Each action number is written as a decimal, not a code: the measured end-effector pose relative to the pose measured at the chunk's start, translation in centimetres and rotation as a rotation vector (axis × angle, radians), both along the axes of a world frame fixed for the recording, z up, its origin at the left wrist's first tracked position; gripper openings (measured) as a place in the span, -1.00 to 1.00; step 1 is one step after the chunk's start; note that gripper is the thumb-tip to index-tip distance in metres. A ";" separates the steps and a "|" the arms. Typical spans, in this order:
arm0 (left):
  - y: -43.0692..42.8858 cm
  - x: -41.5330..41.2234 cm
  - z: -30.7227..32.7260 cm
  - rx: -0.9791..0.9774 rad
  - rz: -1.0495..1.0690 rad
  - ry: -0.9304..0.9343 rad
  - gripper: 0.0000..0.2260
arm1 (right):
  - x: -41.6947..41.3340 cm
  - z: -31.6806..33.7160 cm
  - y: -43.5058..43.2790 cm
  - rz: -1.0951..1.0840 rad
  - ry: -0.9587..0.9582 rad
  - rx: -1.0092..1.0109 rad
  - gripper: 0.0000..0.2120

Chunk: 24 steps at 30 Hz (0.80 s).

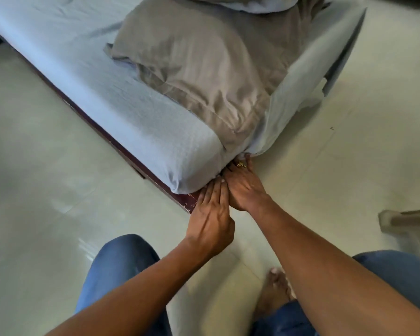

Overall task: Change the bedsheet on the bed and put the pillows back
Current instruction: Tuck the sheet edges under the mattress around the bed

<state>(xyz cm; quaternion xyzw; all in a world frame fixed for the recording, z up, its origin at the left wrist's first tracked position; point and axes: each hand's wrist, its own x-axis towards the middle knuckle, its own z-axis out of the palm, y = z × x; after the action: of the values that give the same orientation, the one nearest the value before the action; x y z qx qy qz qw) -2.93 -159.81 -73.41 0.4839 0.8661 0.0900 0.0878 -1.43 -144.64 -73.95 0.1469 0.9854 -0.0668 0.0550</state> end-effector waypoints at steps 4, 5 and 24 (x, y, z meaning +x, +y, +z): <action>3.3 -1.5 1.7 -0.092 0.109 -0.054 -0.25 | 3.1 2.8 0.6 0.061 0.061 -0.106 -0.28; 3.8 -1.5 1.9 -0.120 0.132 -0.085 -0.23 | 4.3 3.4 0.5 0.053 0.062 -0.142 -0.23; 10.6 0.4 4.2 -0.174 0.457 -0.330 -0.19 | 2.6 3.8 11.4 0.043 -0.100 -0.133 -0.18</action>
<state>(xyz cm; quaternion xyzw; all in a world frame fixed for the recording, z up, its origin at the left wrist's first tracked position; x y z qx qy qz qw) -2.56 -149.24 -69.23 0.2460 0.9311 0.1101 0.2460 1.16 -133.24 -70.10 0.1249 0.9777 -0.1235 0.1154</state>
